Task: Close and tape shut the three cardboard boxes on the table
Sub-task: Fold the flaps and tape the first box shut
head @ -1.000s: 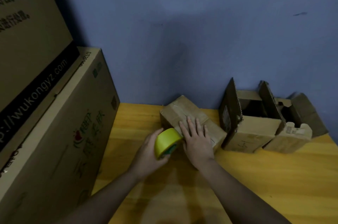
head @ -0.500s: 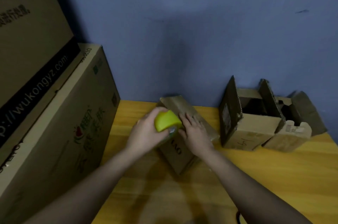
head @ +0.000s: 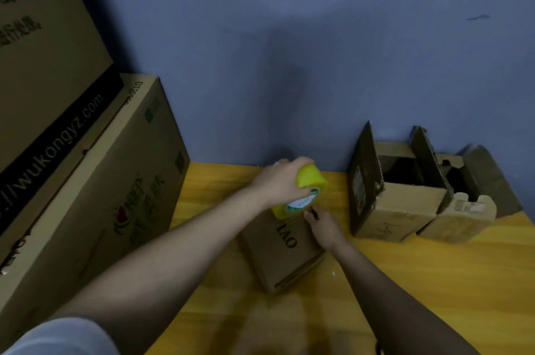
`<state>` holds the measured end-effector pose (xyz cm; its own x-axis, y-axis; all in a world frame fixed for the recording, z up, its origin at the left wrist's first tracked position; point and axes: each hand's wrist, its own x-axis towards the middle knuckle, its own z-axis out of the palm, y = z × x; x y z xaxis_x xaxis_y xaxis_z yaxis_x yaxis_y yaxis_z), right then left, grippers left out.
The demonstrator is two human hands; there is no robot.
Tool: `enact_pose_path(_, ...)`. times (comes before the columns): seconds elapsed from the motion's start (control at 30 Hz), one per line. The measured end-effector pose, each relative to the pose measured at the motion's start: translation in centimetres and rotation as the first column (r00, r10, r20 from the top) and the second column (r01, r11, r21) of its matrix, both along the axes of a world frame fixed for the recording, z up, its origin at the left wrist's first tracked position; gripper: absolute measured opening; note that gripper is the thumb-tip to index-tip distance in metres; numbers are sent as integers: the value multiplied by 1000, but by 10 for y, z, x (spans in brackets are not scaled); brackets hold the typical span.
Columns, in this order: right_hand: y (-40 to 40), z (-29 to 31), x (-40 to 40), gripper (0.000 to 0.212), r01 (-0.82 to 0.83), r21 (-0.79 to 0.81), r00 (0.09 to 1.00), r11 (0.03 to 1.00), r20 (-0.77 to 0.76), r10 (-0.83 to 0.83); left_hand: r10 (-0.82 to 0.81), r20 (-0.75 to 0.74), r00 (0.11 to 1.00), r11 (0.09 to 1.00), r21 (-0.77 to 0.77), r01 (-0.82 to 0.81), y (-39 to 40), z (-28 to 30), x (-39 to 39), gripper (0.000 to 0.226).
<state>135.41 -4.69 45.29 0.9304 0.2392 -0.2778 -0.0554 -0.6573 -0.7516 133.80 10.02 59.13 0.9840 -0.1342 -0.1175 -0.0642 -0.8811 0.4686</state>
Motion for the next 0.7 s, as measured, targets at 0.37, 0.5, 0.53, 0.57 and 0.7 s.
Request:
enact_pose_path(0.37,7,-14,-4,28,38,-60,996,997,-74,-43,-153,53,987,967,213,139,-11,-13,14,58)
enact_pose_path(0.5,8,-12,-7,29,16,-96,998,995,-58,-22,-179,36,983,958,234,166,-8,-4,18,56)
enact_pose_path(0.53,7,-11,-7,32,14,-93,998,996,-65,-20,-181,32,983,956,241,168,-5,0,19,54)
enact_pose_path(0.57,7,-9,-7,36,11,-93,997,996,-72,-18,-180,23,983,954,249,169,-2,3,20,53)
enact_pose_path(0.7,9,-1,-7,44,18,-114,995,993,-91,-29,-207,-44,977,907,367,208,6,11,14,54)
